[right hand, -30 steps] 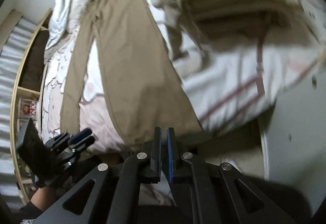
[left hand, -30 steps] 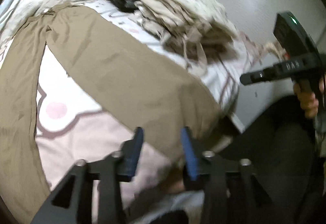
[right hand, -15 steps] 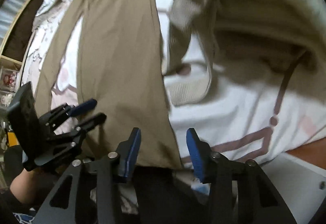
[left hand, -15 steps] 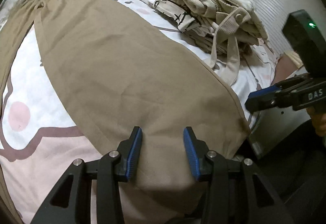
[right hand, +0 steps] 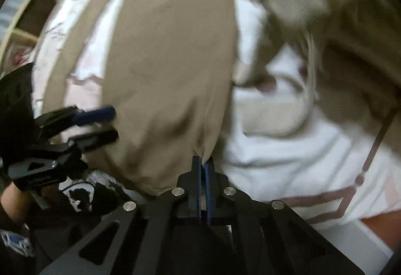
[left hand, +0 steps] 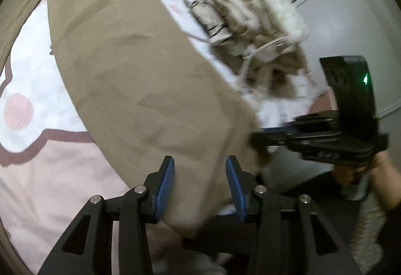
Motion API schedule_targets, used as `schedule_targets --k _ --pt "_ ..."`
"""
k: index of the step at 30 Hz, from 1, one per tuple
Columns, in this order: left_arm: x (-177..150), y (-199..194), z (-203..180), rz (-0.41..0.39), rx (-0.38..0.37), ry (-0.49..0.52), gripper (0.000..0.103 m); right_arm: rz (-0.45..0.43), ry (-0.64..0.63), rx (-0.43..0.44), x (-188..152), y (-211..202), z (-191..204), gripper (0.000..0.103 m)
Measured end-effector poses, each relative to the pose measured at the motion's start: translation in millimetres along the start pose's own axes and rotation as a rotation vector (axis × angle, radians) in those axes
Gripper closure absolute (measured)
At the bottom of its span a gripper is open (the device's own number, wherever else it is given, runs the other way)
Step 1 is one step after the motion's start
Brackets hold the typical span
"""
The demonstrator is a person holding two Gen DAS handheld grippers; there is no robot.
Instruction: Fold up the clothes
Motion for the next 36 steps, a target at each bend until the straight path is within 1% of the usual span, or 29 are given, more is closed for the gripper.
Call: schedule_targets --k 1,2,4,7,11,14,17,18,19,20,21,24,27,28,31,32,34,36 --pt "1 -6 -5 -0.004 -0.025 -0.012 0.058 -0.036 -0.025 0.013 1 -9 9 0.099" --pt "2 -11 -9 -0.008 -0.047 -0.026 0.048 -0.063 -0.051 0.026 1 -15 18 0.099" --pt "5 -17 -11 -0.016 -0.082 -0.057 0.040 -0.103 -0.100 0.054 2 -22 39 0.099" --pt "13 -19 -9 -0.011 -0.118 -0.107 0.040 -0.131 -0.155 0.103 1 -21 65 0.099" --pt "17 -9 7 0.025 -0.111 -0.188 0.040 -0.143 -0.162 0.161 10 -14 86 0.100" --pt "14 3 17 0.061 -0.110 -0.240 0.041 -0.137 -0.161 0.187 11 -6 97 0.100" --pt "10 11 26 0.087 -0.099 -0.277 0.043 -0.124 -0.173 0.196 10 0 106 0.100" --pt "9 13 29 0.091 -0.096 -0.288 0.045 -0.122 -0.178 0.195 9 0 107 0.100" --pt "8 15 33 0.096 -0.094 -0.299 0.052 -0.119 -0.183 0.194 8 1 109 0.100" --pt "6 17 36 0.100 -0.091 -0.310 0.056 -0.118 -0.183 0.194 7 0 108 0.100" --pt "5 19 39 0.105 -0.089 -0.320 0.058 -0.118 -0.183 0.194 6 -1 106 0.100" --pt "2 23 45 0.122 -0.081 -0.334 0.069 -0.114 -0.174 0.202 4 -2 104 0.100" --pt "1 28 47 0.130 -0.063 -0.320 0.086 -0.108 -0.168 0.214 1 -2 102 0.100" --pt "1 30 47 0.131 -0.056 -0.312 0.097 -0.103 -0.174 0.223 0 -3 103 0.099" --pt "2 27 48 0.115 -0.024 -0.258 0.098 -0.064 -0.229 0.261 -10 -12 106 0.099" --pt "3 24 46 0.105 -0.006 -0.225 0.099 -0.066 -0.247 0.254 -13 -18 106 0.099" --pt "2 19 42 0.087 0.046 -0.143 0.099 -0.089 -0.239 0.237 -16 -39 93 0.099" --pt "1 16 33 0.069 0.103 -0.046 0.099 -0.125 -0.181 0.202 -6 -62 73 0.099"
Point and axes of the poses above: each gripper's, at about its wrist camera, not at the fingertips, and y roughly the way its jaws point, z to its left, x to its top, the point moved 4 cm from there along y, roughly the way its jaws point, and after that the axes turned 13 degrees about -x, right-handed, at the moved point
